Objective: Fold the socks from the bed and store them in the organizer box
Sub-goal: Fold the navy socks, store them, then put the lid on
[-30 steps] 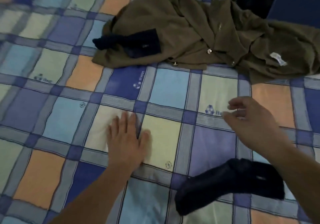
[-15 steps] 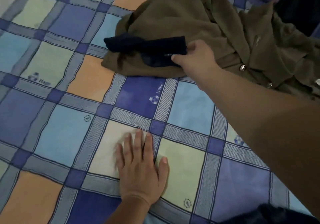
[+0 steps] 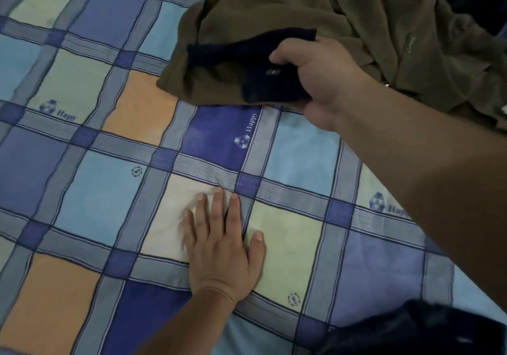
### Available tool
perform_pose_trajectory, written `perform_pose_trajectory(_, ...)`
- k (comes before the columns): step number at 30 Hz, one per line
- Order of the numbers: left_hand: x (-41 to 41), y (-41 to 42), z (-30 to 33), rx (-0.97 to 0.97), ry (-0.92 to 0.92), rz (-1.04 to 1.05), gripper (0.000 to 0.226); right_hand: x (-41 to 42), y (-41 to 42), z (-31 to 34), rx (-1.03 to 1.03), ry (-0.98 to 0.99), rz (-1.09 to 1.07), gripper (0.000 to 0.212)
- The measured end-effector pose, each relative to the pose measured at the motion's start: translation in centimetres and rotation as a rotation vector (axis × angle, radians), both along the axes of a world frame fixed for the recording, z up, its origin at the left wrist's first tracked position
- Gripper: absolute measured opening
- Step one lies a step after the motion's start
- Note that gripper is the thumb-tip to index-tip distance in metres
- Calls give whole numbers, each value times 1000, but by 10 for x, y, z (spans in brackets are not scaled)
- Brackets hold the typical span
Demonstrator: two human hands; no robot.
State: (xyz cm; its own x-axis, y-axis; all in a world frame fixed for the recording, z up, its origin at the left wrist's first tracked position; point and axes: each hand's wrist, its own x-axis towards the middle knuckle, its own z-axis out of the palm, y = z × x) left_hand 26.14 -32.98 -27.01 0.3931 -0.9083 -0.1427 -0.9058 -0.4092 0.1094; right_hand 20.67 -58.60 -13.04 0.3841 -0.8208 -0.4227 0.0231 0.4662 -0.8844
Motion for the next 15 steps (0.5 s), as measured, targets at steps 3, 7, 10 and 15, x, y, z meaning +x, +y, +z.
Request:
perform_pose_trajectory(3,-1,0,0,-5,-16,1,72,-48,25,18,61,-48,53,26)
perform_pose_trajectory(7,-5,0,9,21,-19,31,71,-127,67,38,105,-31,140,28)
perform_pose_trajectory(10,-14,0,27,-5,105,102,71,-180,102,45,152,10,201,28)
perform_pose_trajectory(15,-70,13,82,-270,855,-33,80,-240,150,61,185,123,330,32)
